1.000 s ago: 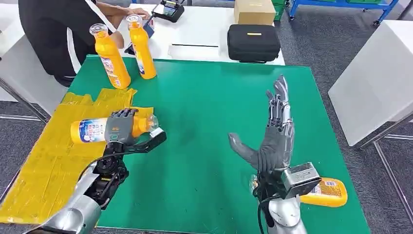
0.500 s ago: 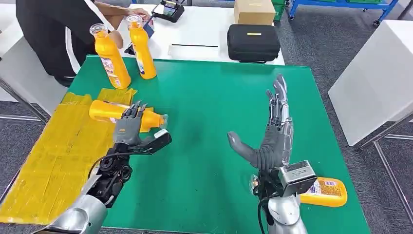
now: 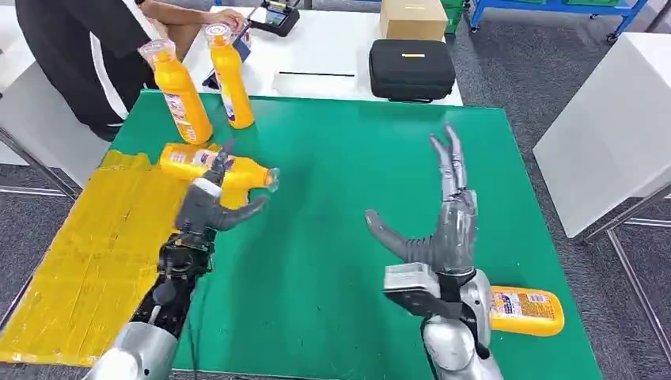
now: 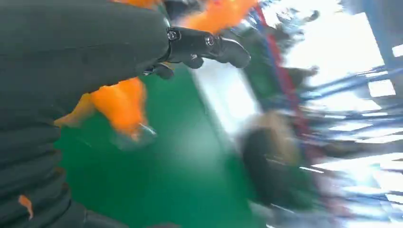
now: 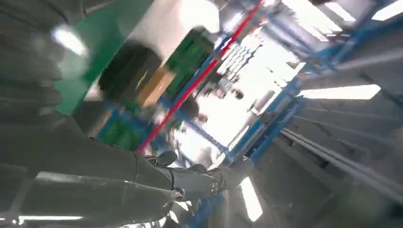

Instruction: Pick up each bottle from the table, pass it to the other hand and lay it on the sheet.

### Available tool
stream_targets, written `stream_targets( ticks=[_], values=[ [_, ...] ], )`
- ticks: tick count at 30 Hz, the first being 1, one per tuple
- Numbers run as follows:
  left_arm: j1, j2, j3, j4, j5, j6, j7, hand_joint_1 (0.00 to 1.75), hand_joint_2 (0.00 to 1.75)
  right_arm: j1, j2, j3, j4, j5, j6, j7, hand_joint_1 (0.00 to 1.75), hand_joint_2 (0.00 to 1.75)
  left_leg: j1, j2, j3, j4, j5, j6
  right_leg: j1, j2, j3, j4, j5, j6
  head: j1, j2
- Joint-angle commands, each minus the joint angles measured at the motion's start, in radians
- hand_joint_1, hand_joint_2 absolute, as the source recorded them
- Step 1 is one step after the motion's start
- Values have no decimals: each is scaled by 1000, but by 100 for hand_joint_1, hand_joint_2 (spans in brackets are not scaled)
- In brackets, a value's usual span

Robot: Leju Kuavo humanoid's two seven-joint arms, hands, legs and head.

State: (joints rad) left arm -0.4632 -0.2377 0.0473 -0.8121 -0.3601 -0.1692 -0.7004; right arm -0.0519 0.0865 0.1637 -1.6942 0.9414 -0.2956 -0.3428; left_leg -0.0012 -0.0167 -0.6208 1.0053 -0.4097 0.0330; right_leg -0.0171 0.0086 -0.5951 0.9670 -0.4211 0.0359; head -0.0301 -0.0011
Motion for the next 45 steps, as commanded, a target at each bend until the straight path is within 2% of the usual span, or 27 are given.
stream_targets(
  ticks=[1,2,4,8,10,17,22,30,34,37,44,45],
  values=[
    [82,51,-78,-320,209,-108,2,0,175,-46,-231,48,-5,227,101,86,0,175,0,3,6,0,-3,-2,1,1,6,0,-2,-2,1,0],
    [91,57,-91,-336,219,-105,2,0,175,-58,-262,32,-1,203,123,80,0,175,0,2,3,0,-1,-1,0,1,3,0,-1,-1,0,0],
    [108,66,-113,-359,229,-106,2,0,175,-67,-335,-18,4,126,182,45,0,175,0,4,6,1,-3,-2,0,2,6,0,-2,-2,0,0],
    [110,85,-141,-362,251,-104,2,0,175,-3,-491,-113,13,85,347,-18,0,175,0,-1,5,0,-3,-1,0,-2,7,-1,-2,-1,0,0],
    [90,87,-146,-332,256,-105,2,0,175,18,-516,-177,32,43,395,-55,0,175,-1,-5,5,0,-2,-1,-1,-6,7,-1,-3,-1,0,0],
    [74,78,-150,-311,256,-111,2,0,175,-10,-531,-255,124,23,440,-40,0,175,-3,-1,6,0,-3,-1,-2,-2,7,-1,-1,-2,0,0],
    [73,78,-151,-309,255,-111,2,0,175,-6,-532,-259,128,20,440,-46,0,175,-3,-3,5,0,-1,-1,-2,-3,5,-2,-1,-1,0,0],
    [89,106,-175,-313,265,-98,2,0,175,87,-548,-361,283,-43,507,-86,0,175,-2,-4,6,-1,-2,-1,-2,-5,8,-3,-1,-1,0,0],
    [89,108,-188,-301,264,-87,2,0,175,161,-472,-423,251,-15,496,-124,0,175,-2,-4,6,-2,-2,-1,-2,-5,8,-4,-1,-1,0,0],
    [89,109,-190,-296,265,-76,2,0,175,203,-412,-425,194,17,461,-112,0,175,-2,-4,7,-2,-2,-1,-1,-4,9,-4,-1,-2,0,0],
    [89,110,-189,-296,264,-77,2,0,175,192,-409,-433,192,26,470,-109,0,175,-3,-1,5,-1,-2,-1,-2,-2,6,-2,-1,-1,0,0],
    [90,109,-189,-294,264,-71,2,0,175,193,-381,-448,180,41,445,-115,0,175,-3,0,8,-1,-3,-2,-2,-2,8,-2,-2,-2,0,0]
  ],
)
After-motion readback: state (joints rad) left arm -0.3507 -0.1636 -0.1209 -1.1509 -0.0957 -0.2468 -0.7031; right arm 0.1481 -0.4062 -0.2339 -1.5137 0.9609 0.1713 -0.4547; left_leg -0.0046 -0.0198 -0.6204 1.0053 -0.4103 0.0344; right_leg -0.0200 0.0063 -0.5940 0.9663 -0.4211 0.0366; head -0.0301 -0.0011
